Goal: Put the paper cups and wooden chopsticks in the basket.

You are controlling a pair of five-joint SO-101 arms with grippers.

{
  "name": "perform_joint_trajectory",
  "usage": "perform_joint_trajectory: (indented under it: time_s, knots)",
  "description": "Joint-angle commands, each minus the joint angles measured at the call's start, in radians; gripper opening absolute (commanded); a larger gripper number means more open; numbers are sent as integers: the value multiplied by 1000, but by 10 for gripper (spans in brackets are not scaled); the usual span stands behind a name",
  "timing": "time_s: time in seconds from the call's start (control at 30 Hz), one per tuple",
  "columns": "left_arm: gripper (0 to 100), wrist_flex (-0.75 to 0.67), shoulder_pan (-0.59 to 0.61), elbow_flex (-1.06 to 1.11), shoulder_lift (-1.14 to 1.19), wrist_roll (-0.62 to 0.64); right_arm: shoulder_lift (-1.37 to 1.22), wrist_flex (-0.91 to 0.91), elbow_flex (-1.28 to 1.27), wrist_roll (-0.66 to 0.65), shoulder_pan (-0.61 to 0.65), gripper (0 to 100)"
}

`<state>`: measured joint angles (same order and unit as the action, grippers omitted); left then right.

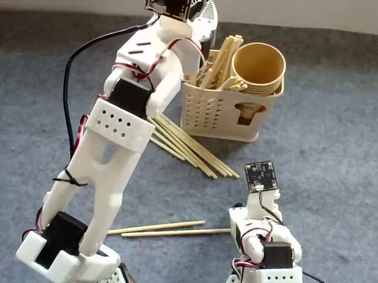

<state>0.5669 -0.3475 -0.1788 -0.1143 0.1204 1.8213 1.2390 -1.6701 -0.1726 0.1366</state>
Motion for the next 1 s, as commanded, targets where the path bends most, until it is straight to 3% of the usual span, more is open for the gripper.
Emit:
perform_joint_trajectory:
  time_s: [0.0, 0.27, 0.6, 0.8, 0.97]
  knots:
    - [86, 58, -4, -12, -16, 9, 10, 5, -117, -11, 2, 119]
    - [87, 137, 19, -18, -22, 5, 10, 5, -117, -11, 2, 119]
    - [88, 427, 22, -35, -216, -2, 10, 5, -117, -11, 2, 119]
    - [85, 560, 15, -33, -252, -163, 10, 5, -117, -11, 2, 119]
    - [85, 666, 19, -33, -255, -169, 10, 5, -117, -11, 2, 119]
